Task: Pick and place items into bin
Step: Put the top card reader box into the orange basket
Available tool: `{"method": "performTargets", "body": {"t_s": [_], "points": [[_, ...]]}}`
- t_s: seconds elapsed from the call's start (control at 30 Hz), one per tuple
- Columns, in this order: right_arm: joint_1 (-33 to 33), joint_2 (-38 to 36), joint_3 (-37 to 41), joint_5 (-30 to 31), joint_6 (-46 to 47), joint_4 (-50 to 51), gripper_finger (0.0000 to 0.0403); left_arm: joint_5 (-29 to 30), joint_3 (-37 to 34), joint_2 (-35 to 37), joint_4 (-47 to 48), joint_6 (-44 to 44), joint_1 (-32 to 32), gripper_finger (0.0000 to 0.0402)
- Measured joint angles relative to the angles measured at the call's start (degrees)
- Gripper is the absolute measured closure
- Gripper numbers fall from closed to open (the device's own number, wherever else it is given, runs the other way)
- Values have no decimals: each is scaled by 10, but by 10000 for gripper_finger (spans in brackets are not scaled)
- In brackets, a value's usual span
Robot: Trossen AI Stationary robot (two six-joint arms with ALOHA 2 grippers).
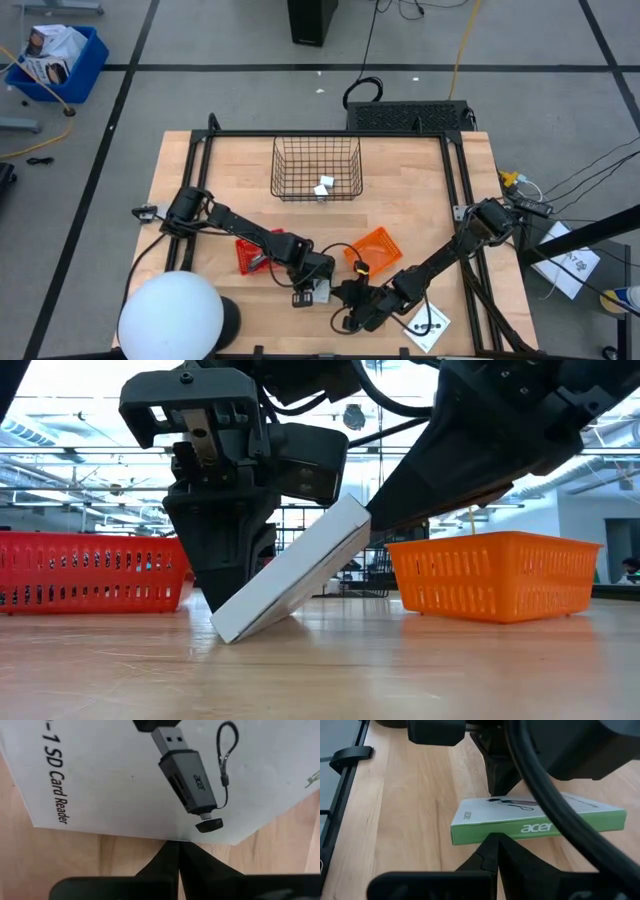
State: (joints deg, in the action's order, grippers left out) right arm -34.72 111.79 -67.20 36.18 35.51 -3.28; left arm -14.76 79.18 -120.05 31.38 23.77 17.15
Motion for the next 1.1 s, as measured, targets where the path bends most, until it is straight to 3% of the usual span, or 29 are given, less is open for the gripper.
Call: {"method": "performTargets", "body": {"t_s": [0.13, 0.33, 0.47, 0.77, 1.1], "points": [[1, 0, 0, 2, -12, -1, 403, 1, 0, 0, 0, 3, 0, 382], [5, 0, 0, 4, -37, -31, 403, 2, 0, 0, -1, 9, 0, 397], [10, -4, -1, 12, -53, -47, 403, 6, 2, 0, -25, 17, 0, 382], [20, -1, 1, -2, -35, -16, 403, 5, 3, -2, -63, 19, 8, 397], [19, -1, 1, -3, -37, -21, 403, 4, 2, 0, -60, 20, 9, 387]]}}
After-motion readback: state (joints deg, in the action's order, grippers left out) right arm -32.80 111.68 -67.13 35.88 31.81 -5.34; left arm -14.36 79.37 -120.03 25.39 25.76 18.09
